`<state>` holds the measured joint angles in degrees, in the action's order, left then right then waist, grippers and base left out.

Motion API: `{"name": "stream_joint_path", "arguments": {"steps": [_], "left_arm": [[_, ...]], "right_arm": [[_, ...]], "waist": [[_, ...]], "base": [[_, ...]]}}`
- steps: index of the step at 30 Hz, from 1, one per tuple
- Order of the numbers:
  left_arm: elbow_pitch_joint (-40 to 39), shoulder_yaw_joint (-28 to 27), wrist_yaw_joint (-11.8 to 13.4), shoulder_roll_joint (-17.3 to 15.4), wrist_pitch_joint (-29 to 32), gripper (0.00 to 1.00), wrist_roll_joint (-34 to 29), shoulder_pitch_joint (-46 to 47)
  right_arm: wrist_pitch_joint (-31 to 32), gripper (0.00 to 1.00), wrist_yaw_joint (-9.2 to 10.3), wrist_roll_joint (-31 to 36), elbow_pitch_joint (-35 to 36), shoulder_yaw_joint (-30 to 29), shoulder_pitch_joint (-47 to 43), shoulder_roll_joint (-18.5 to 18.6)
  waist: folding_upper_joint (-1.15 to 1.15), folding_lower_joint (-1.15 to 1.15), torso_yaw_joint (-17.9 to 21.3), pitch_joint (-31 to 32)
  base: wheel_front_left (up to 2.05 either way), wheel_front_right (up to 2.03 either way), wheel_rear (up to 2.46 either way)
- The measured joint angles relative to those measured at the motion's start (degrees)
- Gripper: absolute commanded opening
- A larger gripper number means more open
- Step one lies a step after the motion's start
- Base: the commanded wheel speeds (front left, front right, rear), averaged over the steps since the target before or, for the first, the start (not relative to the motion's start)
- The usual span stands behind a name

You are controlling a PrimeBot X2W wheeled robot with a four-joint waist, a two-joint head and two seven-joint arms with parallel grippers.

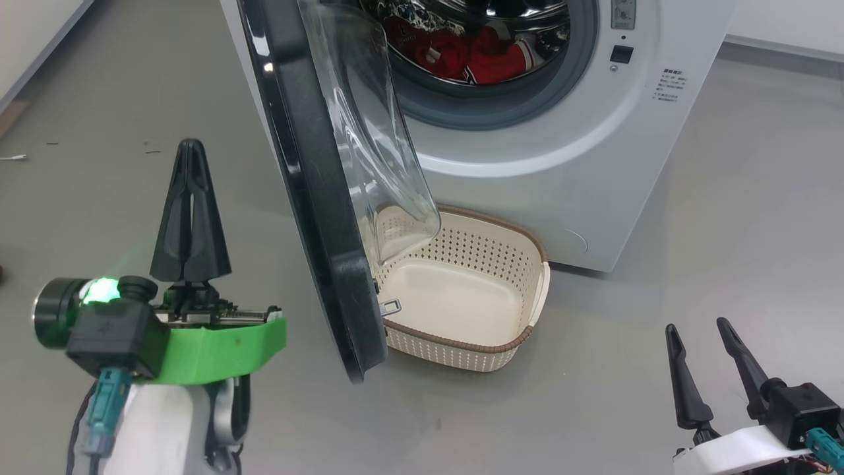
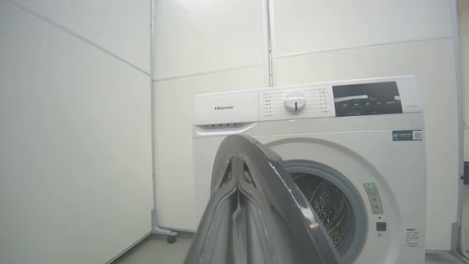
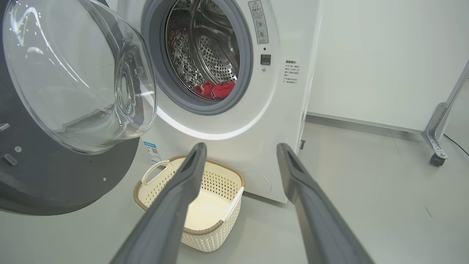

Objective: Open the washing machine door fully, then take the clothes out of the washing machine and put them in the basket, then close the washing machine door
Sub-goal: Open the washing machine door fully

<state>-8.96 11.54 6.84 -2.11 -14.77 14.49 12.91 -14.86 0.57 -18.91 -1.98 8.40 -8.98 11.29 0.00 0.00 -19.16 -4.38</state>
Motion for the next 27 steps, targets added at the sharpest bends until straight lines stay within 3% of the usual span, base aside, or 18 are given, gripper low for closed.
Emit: {"name": "stream_joint_path", "arguments": {"steps": [10,18,27], "left_arm": [[-8.3,12.7,-1.3,-0.1,0.0,0.00,-0.8,1.1],[-6.4,24.9,-4.4,-0.3,2.1,0.00,1.3,-1.0],[-0.4,31.1,-5.2,-0.7,7.9,0.00,2.6,-4.6]], "right_arm": [[0.0,1.00,-0.51,1.0,-0.4,0.1,-0.1,-0.6],[0.0,1.00,-1.04,1.4,-0.6,0.0,-0.1,-0.9],[0.0,1.00,-1.53,1.7,-0.9,-0.4,-0.1,-1.0]], "waist": [[0.00,0.00,0.5,0.5],[0.00,0.00,1.2,0.2],[0.00,0.00,1.7,-0.2]], "base": [[0.00,0.00,0.00],[0.00,0.00,0.00],[0.00,0.00,0.00]]}}
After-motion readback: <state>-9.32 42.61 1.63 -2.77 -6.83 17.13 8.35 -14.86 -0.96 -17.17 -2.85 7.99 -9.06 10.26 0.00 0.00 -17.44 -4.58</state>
